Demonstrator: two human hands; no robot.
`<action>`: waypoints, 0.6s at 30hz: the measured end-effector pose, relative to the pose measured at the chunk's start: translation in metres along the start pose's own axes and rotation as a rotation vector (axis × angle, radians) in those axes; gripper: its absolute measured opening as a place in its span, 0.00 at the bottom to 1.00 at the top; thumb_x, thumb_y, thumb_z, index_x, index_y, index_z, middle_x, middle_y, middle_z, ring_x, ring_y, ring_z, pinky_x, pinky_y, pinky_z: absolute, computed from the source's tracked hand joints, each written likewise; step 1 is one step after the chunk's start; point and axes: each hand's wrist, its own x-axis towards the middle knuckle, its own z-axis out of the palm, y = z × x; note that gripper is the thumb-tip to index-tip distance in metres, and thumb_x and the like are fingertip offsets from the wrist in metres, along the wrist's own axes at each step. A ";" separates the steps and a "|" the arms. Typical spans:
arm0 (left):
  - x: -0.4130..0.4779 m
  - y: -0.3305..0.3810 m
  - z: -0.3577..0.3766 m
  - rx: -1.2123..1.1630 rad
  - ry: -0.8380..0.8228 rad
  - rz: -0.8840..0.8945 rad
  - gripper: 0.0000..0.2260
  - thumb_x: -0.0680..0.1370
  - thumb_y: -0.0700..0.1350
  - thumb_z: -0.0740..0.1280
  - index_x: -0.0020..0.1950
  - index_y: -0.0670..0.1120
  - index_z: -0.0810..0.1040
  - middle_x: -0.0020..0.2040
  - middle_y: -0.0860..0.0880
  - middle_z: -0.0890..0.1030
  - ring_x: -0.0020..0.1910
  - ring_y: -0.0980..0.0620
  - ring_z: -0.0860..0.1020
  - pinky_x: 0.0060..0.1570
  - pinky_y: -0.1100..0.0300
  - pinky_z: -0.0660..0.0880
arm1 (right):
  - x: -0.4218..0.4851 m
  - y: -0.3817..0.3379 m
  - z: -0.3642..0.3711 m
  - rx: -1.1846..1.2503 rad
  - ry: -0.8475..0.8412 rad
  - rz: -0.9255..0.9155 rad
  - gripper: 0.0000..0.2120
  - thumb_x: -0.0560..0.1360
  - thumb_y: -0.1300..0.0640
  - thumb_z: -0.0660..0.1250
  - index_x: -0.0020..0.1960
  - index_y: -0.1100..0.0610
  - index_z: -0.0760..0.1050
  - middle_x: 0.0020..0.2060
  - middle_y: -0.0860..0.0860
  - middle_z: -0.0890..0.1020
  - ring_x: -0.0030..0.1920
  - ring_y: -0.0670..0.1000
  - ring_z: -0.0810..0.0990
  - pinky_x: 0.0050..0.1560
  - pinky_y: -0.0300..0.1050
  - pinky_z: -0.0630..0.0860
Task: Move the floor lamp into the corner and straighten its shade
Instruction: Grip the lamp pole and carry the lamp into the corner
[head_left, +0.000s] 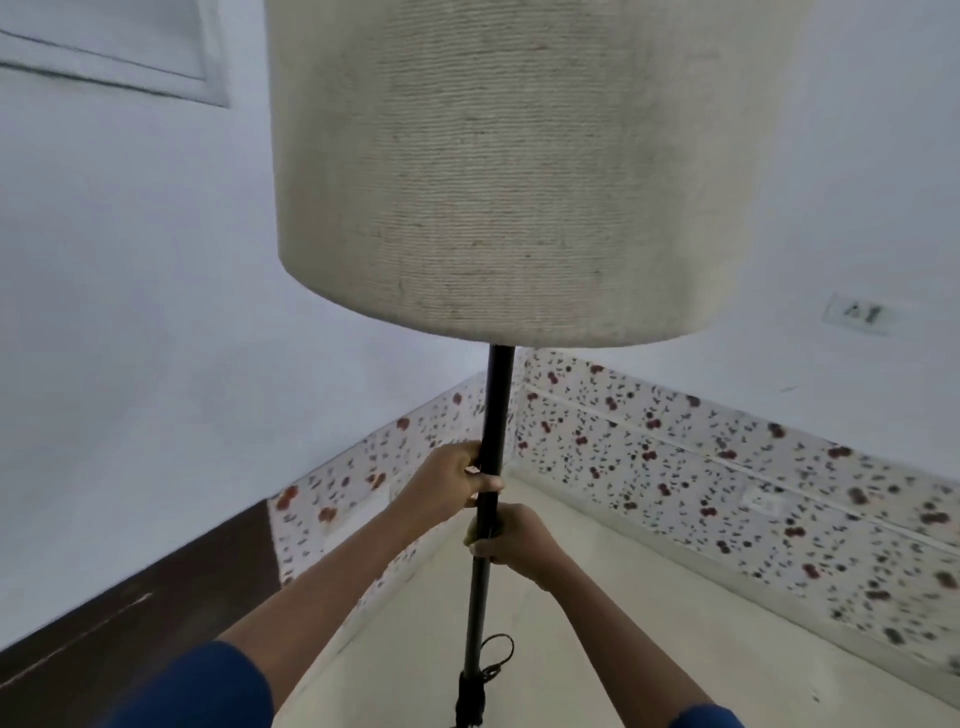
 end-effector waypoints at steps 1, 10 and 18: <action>0.025 -0.003 0.005 -0.003 -0.008 0.009 0.08 0.72 0.39 0.68 0.51 0.43 0.77 0.51 0.43 0.82 0.51 0.46 0.82 0.47 0.59 0.80 | 0.017 0.007 -0.015 -0.004 0.019 0.013 0.06 0.65 0.65 0.69 0.39 0.55 0.77 0.40 0.53 0.81 0.37 0.45 0.78 0.36 0.33 0.74; 0.249 -0.003 0.042 -0.020 -0.158 0.076 0.05 0.71 0.39 0.69 0.44 0.48 0.77 0.47 0.45 0.83 0.51 0.47 0.82 0.53 0.55 0.79 | 0.172 0.053 -0.146 -0.014 0.170 0.099 0.07 0.66 0.66 0.68 0.40 0.57 0.76 0.41 0.53 0.82 0.40 0.47 0.79 0.40 0.34 0.75; 0.424 -0.008 0.088 -0.015 -0.195 0.104 0.06 0.71 0.37 0.69 0.43 0.48 0.77 0.48 0.43 0.82 0.51 0.44 0.81 0.56 0.51 0.78 | 0.306 0.110 -0.252 -0.054 0.198 0.125 0.06 0.65 0.66 0.68 0.41 0.58 0.78 0.42 0.55 0.82 0.43 0.50 0.79 0.49 0.43 0.77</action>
